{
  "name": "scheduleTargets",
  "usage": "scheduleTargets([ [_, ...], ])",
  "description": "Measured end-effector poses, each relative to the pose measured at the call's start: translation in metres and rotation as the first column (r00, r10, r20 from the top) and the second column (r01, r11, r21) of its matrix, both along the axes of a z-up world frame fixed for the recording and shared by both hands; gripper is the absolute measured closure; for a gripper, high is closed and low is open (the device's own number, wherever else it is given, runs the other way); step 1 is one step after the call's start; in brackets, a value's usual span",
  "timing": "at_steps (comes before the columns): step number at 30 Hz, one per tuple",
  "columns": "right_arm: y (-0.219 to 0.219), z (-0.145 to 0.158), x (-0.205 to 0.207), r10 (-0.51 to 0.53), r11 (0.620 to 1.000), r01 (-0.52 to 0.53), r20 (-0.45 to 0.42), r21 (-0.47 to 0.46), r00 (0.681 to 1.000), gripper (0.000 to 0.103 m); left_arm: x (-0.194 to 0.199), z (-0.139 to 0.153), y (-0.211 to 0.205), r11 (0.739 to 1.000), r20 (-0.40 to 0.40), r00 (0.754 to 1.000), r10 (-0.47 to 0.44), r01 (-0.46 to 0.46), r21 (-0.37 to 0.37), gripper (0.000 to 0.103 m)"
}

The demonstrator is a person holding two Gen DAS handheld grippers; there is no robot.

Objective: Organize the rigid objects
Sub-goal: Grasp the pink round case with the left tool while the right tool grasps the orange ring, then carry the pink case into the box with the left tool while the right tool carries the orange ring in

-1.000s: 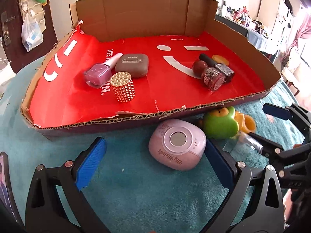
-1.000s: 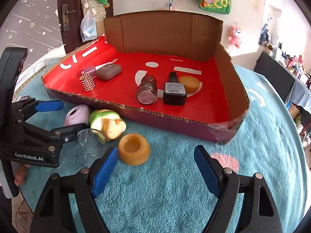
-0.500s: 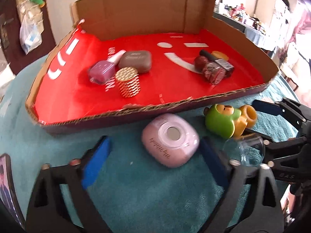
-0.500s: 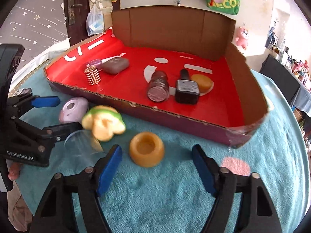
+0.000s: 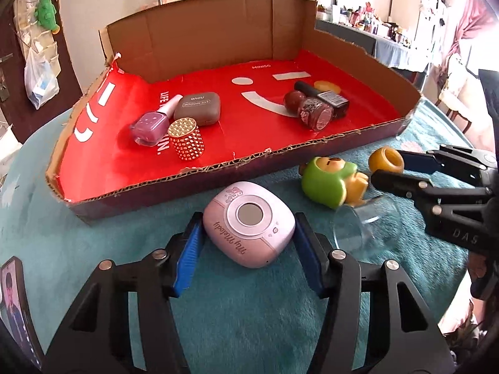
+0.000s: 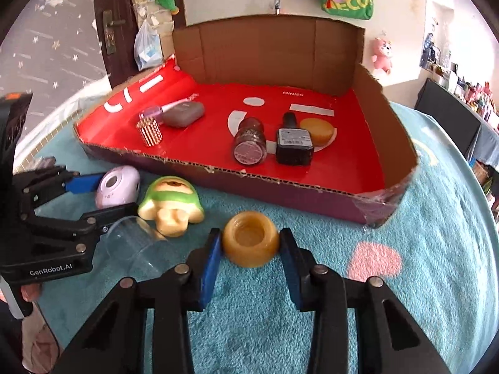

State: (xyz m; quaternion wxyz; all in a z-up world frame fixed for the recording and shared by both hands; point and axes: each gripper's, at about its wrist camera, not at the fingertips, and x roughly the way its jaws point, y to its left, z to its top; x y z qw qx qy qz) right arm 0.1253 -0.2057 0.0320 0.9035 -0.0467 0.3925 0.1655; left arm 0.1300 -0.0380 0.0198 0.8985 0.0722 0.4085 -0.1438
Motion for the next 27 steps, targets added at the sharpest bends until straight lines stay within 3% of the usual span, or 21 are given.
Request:
scheduleTargets([
  [13,0.016,0.037,-0.025,0.055,0.998,-0.059,0.089,0.036,0.994,0.063,-0.034,0.036,0.014,0.998,0.089,0.996,0.000,0.006,-0.069,0.049],
  [27,0.020,0.041,-0.029,0.065,0.996,-0.070,0.095,0.056,0.993,0.063,-0.034,0.045,0.015,0.996,0.113,0.994,0.002,0.009,-0.092,0.049],
])
